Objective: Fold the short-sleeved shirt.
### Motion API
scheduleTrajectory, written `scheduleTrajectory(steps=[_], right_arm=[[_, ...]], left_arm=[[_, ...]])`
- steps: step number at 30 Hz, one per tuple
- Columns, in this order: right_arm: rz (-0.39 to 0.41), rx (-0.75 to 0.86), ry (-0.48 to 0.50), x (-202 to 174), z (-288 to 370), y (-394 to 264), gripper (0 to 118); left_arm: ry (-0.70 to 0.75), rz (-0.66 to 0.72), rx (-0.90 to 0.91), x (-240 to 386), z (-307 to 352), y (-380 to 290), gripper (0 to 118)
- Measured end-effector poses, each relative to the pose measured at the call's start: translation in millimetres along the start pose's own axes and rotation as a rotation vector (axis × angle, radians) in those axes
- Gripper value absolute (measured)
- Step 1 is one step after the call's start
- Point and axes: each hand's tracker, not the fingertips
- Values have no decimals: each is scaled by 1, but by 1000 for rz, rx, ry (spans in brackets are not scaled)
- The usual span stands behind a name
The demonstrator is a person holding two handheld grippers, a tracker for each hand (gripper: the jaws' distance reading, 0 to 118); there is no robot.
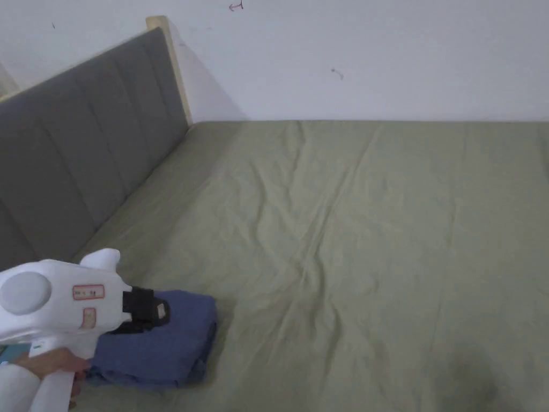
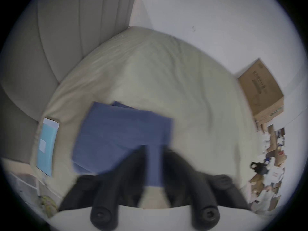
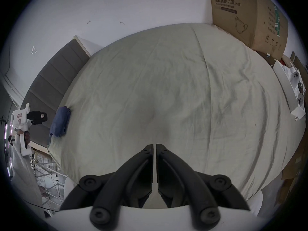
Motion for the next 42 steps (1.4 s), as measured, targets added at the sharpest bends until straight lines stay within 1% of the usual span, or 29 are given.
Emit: scheduleTrajectory(steps=[3, 5, 6, 7, 8, 9, 10, 12, 14, 16, 17, 18, 19, 20, 21, 22, 23, 24, 25, 27, 28, 30, 31, 32, 34, 35, 37, 40, 42], right_arm=[[-30, 37, 53, 4, 18, -3, 4], [-40, 61, 82, 5, 32, -7, 4], [-46, 71, 89, 5, 39, -8, 4], [-37, 85, 85, -3, 50, -10, 4], [-13, 118, 86, -6, 59, -12, 4], [7, 156, 77, -9, 69, -13, 4], [33, 193, 68, -13, 80, -14, 4], [71, 267, 36, -23, 101, -16, 4], [120, 355, 6, -33, 123, -19, 4], [151, 456, -51, -36, 142, -21, 4], [159, 497, -69, -38, 150, -22, 4], [168, 526, -88, -40, 157, -24, 5], [182, 551, -112, -40, 163, -24, 9], [195, 574, -120, -41, 168, -26, 19], [215, 590, -130, -42, 173, -28, 36], [227, 603, -155, -43, 176, -30, 55], [226, 624, -175, -45, 179, -31, 77], [231, 656, -187, -46, 182, -34, 97], [236, 676, -208, -47, 184, -37, 103], [239, 722, -250, -51, 186, -40, 105], [230, 748, -256, -52, 187, -42, 105], [216, 761, -259, -55, 190, -43, 105], [214, 769, -248, -55, 191, -42, 105], [211, 773, -238, -56, 192, -42, 104], [218, 769, -227, -58, 192, -41, 105], [218, 767, -228, -59, 191, -41, 105], [228, 757, -230, -61, 189, -41, 105], [239, 738, -224, -64, 187, -41, 105], [243, 731, -219, -65, 186, -41, 104]], left_arm=[[-163, -14, 28, 55, 11, -37, 2], [-217, 9, 86, 84, 16, -63, 0], [-217, -4, 94, 104, 19, -76, 0], [-207, -17, 116, 127, 24, -89, 0], [-190, -29, 144, 145, 28, -98, 0], [-171, -96, 183, 168, 33, -113, 0], [-174, -131, 242, 187, 39, -125, 0], [-149, -172, 296, 219, 48, -140, 0], [-94, -183, 401, 249, 61, -156, 0], [-49, -313, 498, 275, 72, -167, 0], [-55, -376, 511, 282, 75, -169, 0], [-93, -397, 527, 286, 79, -171, 1], [-109, -373, 515, 287, 83, -173, 11], [-115, -356, 497, 289, 85, -172, 33], [-145, -303, 483, 287, 86, -171, 74], [-153, -272, 504, 286, 90, -175, 100], [-148, -258, 535, 285, 95, -178, 115], [-141, -237, 566, 286, 99, -180, 118], [-94, -226, 573, 285, 103, -180, 118], [45, -156, 622, 288, 110, -184, 118], [110, -164, 616, 289, 112, -184, 118], [295, -177, 595, 299, 112, -183, 117], [350, -187, 589, 300, 111, -184, 117], [359, -197, 597, 300, 111, -186, 116], [280, -212, 618, 295, 114, -189, 113], [270, -214, 609, 295, 115, -189, 112], [279, -221, 605, 295, 116, -190, 112], [312, -280, 626, 299, 116, -194, 112], [312, -294, 628, 299, 115, -194, 112]])
